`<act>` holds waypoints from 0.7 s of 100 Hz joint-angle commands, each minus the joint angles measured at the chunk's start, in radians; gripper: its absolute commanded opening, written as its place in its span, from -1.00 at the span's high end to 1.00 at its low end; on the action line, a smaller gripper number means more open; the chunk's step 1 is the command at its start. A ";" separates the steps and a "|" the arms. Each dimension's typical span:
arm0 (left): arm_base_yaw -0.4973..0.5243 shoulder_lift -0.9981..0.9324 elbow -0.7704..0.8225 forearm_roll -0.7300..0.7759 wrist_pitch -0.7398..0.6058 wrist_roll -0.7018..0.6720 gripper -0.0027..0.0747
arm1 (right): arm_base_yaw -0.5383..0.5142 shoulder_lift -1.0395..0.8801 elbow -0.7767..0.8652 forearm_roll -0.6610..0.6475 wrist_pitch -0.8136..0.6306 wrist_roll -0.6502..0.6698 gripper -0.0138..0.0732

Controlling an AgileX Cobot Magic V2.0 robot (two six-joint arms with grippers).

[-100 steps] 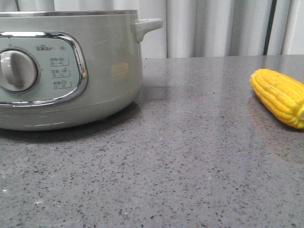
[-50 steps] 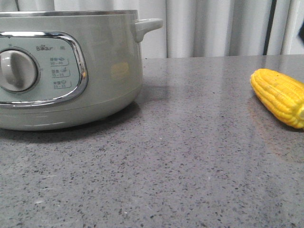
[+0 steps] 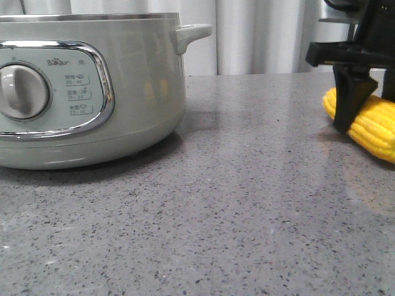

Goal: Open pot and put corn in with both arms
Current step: 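Lift the corn with the right gripper and carry it over the pot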

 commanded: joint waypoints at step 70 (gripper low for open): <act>-0.098 -0.014 -0.067 0.005 0.094 -0.005 0.10 | 0.501 0.172 -0.638 0.062 -0.297 -0.037 0.47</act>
